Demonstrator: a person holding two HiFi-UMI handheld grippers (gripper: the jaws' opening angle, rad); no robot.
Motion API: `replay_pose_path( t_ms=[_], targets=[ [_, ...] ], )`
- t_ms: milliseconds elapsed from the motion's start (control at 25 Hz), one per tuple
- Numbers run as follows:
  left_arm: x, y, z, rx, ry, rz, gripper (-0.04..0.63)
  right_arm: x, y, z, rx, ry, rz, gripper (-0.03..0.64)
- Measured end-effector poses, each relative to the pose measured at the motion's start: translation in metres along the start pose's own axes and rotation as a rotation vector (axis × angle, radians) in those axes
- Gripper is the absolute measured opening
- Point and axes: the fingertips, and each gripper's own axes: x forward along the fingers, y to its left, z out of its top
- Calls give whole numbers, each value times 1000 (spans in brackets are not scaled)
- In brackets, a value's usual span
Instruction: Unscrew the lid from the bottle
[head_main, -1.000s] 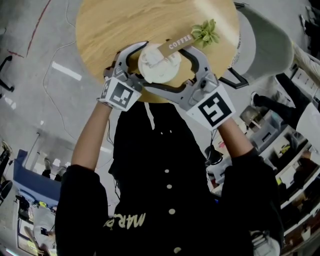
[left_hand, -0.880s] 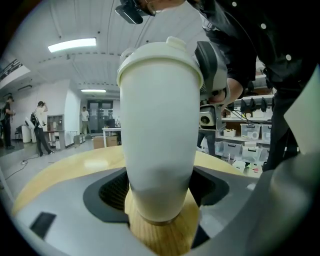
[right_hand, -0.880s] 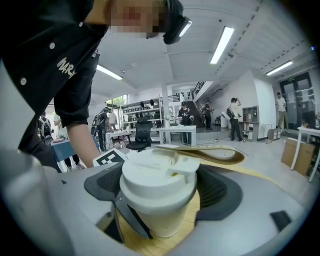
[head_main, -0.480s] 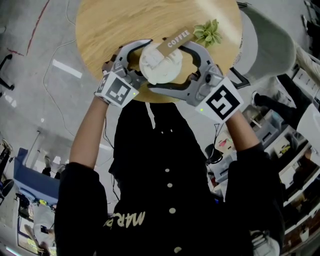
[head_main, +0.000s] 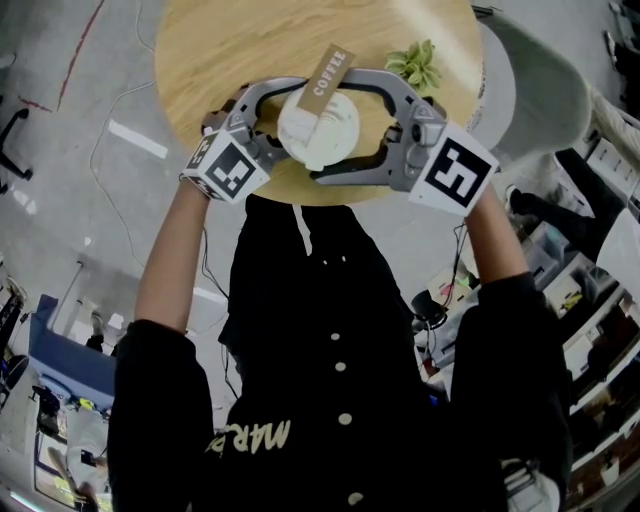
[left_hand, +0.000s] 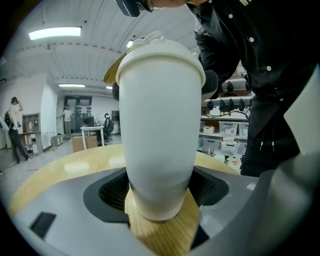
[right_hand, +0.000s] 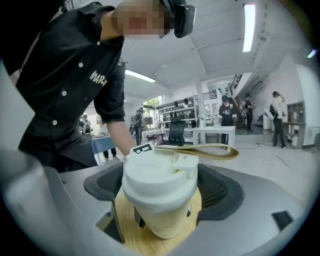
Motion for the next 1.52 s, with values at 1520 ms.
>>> replay_pose_path(
  t_ms=[1520],
  targets=[
    [-1, -1, -1, 6, -8, -10, 360, 1, -15, 0, 80, -33, -544, 457]
  ],
)
